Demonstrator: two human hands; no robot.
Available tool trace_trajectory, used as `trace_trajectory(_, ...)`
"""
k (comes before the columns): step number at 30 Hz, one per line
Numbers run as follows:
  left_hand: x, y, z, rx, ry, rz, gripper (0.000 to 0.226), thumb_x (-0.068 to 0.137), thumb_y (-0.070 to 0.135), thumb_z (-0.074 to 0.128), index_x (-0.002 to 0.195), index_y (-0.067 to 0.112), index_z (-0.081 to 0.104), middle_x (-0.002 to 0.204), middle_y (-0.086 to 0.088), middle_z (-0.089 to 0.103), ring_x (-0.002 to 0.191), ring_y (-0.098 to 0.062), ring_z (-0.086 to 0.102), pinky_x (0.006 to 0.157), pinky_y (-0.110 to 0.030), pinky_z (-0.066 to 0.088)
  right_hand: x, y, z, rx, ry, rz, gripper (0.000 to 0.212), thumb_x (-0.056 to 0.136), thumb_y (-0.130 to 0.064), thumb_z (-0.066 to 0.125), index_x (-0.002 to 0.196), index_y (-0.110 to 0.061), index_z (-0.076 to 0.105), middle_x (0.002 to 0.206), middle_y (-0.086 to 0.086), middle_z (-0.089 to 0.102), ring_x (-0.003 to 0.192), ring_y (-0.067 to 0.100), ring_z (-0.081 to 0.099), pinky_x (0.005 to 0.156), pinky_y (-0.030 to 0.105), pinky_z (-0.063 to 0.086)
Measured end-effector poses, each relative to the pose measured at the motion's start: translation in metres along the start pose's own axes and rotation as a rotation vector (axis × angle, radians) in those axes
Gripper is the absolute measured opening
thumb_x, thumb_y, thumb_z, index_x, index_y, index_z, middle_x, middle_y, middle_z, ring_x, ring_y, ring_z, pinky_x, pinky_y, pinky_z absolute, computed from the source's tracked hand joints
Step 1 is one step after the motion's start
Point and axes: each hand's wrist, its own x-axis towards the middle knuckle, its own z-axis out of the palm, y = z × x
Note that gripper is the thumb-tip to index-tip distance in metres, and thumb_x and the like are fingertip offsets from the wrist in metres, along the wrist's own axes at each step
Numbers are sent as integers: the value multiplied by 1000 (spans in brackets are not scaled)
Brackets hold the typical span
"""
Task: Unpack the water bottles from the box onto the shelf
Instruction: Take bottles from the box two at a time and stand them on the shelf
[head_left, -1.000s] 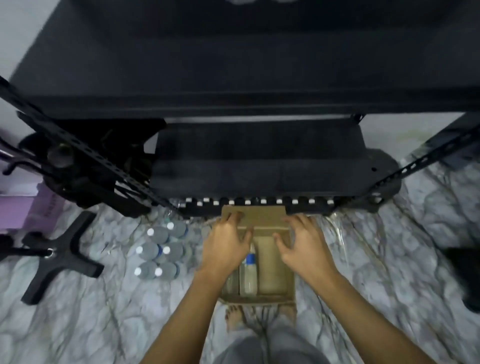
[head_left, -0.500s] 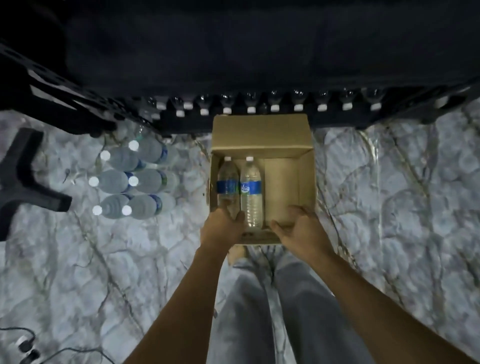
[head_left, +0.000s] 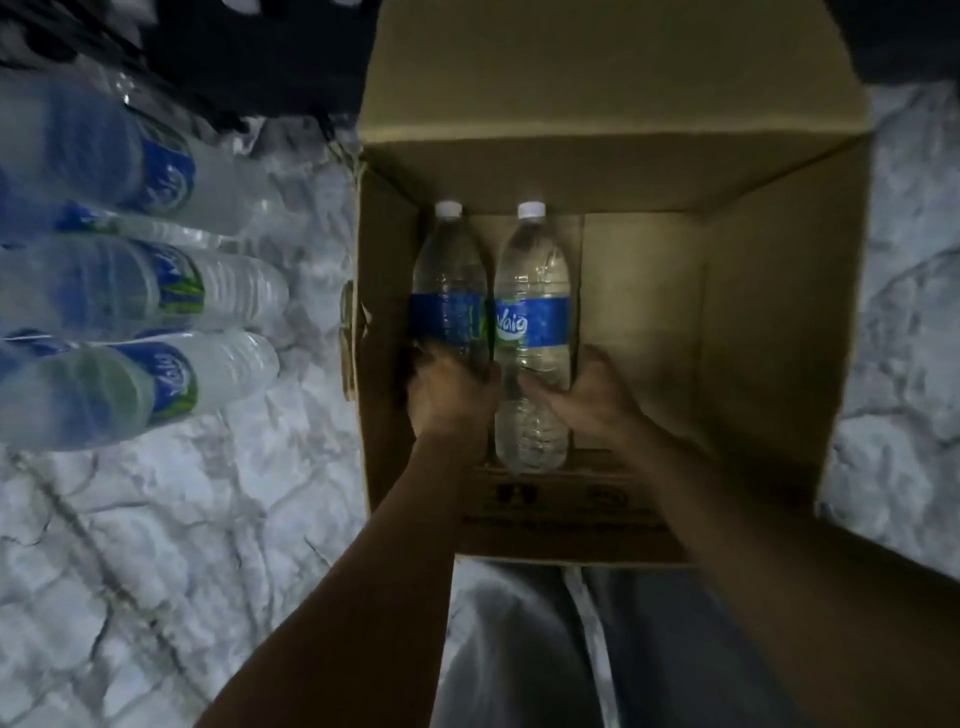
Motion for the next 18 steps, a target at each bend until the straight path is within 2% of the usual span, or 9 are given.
trace_trajectory(3, 16, -1, 7, -55, 29, -16, 78, 90, 48, 67, 146, 4, 34, 138, -17, 53, 126, -32, 54, 101, -40, 44, 17, 5, 18, 169, 17, -36, 51, 69, -56, 76, 108, -24, 68, 94, -8, 74, 88, 7, 70, 82, 38, 59)
trace_trajectory(5, 28, -1, 9, -161, 17, -79, 71, 87, 44, 74, 139, 4, 46, 131, -16, 61, 121, -30, 60, 90, -33, 48, 27, 5, 23, 254, 42, -22, 58, 64, -57, 80, 109, -24, 66, 94, -8, 74, 87, 4, 70, 81, 35, 59)
trace_trajectory(7, 38, -1, 11, -258, 6, -119, 70, 85, 42, 77, 138, 6, 50, 131, -13, 64, 121, -28, 62, 83, -26, 44, 36, 10, 29, 305, 64, -7, 71, 54, -59, 85, 111, -23, 64, 94, -7, 74, 84, 3, 71, 77, 34, 60)
trace_trajectory(9, 45, -3, 15, -300, -13, -105, 74, 83, 41, 79, 141, 7, 48, 127, -6, 63, 119, -21, 61, 83, -24, 41, 41, 12, 30, 325, 97, 4, 75, 48, -57, 89, 109, -22, 65, 92, -6, 74, 81, 4, 72, 74, 35, 61)
trace_trajectory(12, 53, -7, 19, -474, -17, -66, 73, 76, 25, 87, 138, 6, 52, 126, -4, 65, 119, -19, 62, 89, -22, 51, 40, 11, 26, 345, 107, 23, 54, 54, -42, 91, 99, -20, 70, 85, -6, 75, 77, 6, 72, 73, 34, 61)
trace_trajectory(15, 53, -8, 16, -527, -37, -50, 50, 79, 10, 83, 124, 1, 63, 111, -7, 71, 102, -18, 68, 64, -4, 51, 33, 6, 15, 326, 79, 48, 41, 59, -38, 90, 90, -18, 73, 79, -4, 75, 74, 10, 72, 74, 36, 61)
trace_trajectory(18, 46, -4, 9, -501, -52, -54, 33, 75, 19, 87, 103, 9, 73, 98, -4, 76, 88, -15, 73, 65, -17, 55, 20, 2, 1, 349, 90, 125, 43, 53, -47, 88, 83, -20, 73, 77, -3, 75, 74, 15, 73, 75, 40, 61)
